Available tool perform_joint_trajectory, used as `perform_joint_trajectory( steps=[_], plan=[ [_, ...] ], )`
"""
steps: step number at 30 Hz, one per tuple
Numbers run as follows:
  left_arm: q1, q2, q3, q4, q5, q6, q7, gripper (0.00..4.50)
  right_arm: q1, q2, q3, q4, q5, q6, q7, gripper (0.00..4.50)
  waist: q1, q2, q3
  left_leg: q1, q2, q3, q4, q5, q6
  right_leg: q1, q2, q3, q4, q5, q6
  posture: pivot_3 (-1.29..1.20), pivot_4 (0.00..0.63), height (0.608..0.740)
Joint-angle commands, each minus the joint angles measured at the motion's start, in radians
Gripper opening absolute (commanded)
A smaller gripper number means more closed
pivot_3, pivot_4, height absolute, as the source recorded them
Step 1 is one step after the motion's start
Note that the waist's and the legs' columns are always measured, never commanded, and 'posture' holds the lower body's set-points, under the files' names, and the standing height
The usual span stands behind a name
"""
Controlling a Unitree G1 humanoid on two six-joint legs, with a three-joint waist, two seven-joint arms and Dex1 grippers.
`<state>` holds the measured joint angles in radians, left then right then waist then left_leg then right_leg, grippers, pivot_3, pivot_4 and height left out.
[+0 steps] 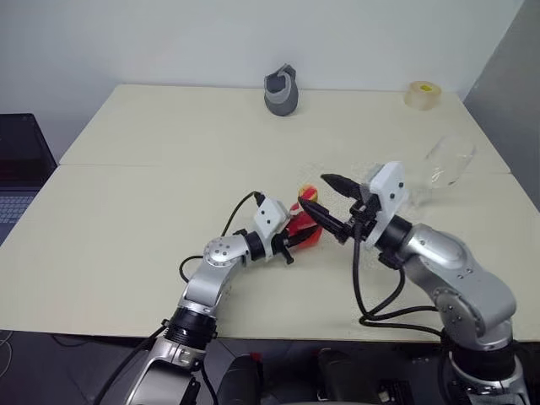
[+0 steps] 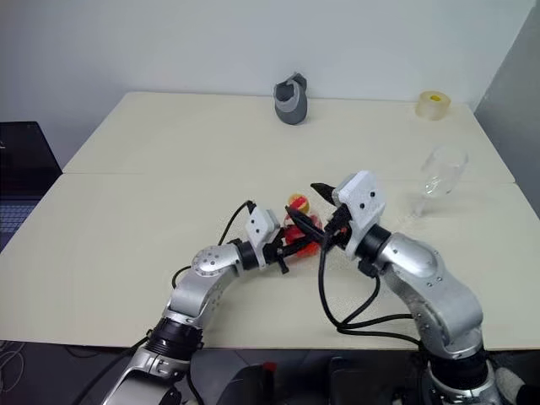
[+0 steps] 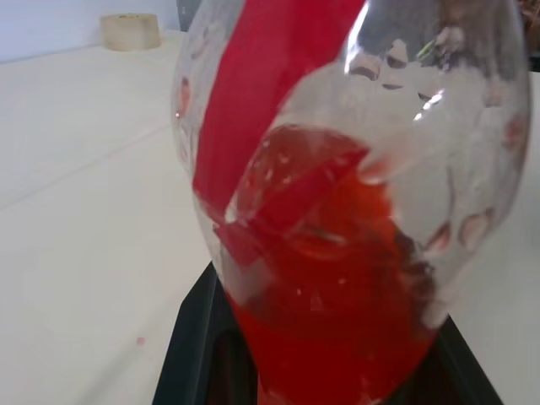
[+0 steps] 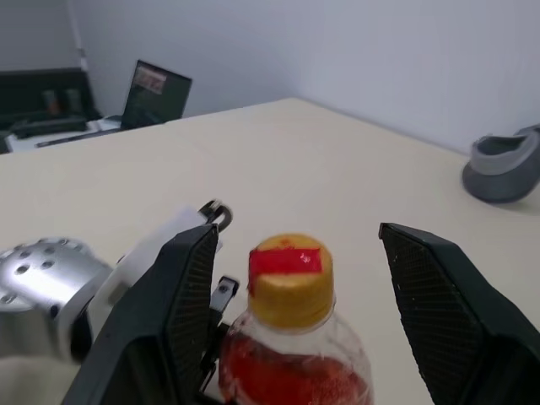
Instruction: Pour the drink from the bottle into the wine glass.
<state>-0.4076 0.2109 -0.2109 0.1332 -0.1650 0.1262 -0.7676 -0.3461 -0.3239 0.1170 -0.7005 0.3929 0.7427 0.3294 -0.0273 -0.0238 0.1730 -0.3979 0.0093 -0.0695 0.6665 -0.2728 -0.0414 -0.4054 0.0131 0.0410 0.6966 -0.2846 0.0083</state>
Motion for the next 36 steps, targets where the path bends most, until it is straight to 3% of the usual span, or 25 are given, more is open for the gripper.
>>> perform_joint_trajectory(
  steps=[1, 14, 17, 21, 22, 36],
  plan=[
    [-0.041, -0.014, 0.002, -0.003, 0.002, -0.033, 0.007, 1.03, -0.004, 0.020, 0.030, -0.039, -0.042, -0.027, -0.043, 3.25, 0.000, 0.000, 0.000, 0.000, 0.000, 0.000, 0.000, 0.000, 0.000, 0.000, 0.000, 0.000, 0.000, 0.000, 0.000, 0.00, 0.150, 0.740],
    [-0.048, -0.019, 0.003, 0.003, 0.006, -0.036, 0.002, 1.03, -0.015, 0.017, 0.040, 0.000, -0.049, -0.021, -0.008, 3.25, -0.001, 0.000, 0.000, 0.000, 0.000, 0.000, 0.000, 0.000, 0.000, 0.000, 0.000, 0.000, 0.000, 0.000, 0.000, 0.00, 0.150, 0.740],
    [-0.046, -0.016, 0.000, -0.004, 0.008, -0.037, -0.002, 1.03, -0.021, 0.017, 0.039, 0.009, -0.051, -0.014, -0.005, 2.64, -0.001, 0.000, 0.000, 0.000, 0.000, 0.000, 0.000, 0.000, 0.000, 0.000, 0.000, 0.000, 0.000, 0.000, 0.000, 0.00, 0.150, 0.740],
    [-0.046, -0.015, -0.002, -0.005, 0.012, -0.041, -0.005, 1.01, -0.026, 0.016, 0.034, 0.019, -0.052, -0.009, -0.002, 1.28, -0.001, 0.000, 0.000, 0.000, 0.000, 0.000, 0.000, 0.000, 0.000, 0.000, 0.000, 0.000, 0.000, 0.000, 0.000, 0.00, 0.150, 0.740],
    [-0.046, -0.015, -0.002, -0.006, 0.012, -0.042, -0.005, 1.01, -0.026, 0.014, 0.034, 0.020, -0.053, -0.010, -0.001, 1.14, -0.001, 0.000, 0.000, 0.000, 0.000, 0.000, 0.000, 0.000, 0.000, 0.000, 0.000, 0.000, 0.000, 0.000, 0.000, 0.00, 0.150, 0.740],
    [-0.054, 0.006, -0.005, -0.027, 0.005, -0.040, -0.055, 0.98, -0.010, -0.041, 0.023, 0.044, -0.039, -0.040, 0.071, 1.15, -0.001, 0.000, 0.000, 0.000, 0.000, 0.000, 0.000, 0.000, 0.000, 0.000, 0.000, 0.000, -0.001, 0.000, 0.000, 0.00, 0.150, 0.740]
  ],
)
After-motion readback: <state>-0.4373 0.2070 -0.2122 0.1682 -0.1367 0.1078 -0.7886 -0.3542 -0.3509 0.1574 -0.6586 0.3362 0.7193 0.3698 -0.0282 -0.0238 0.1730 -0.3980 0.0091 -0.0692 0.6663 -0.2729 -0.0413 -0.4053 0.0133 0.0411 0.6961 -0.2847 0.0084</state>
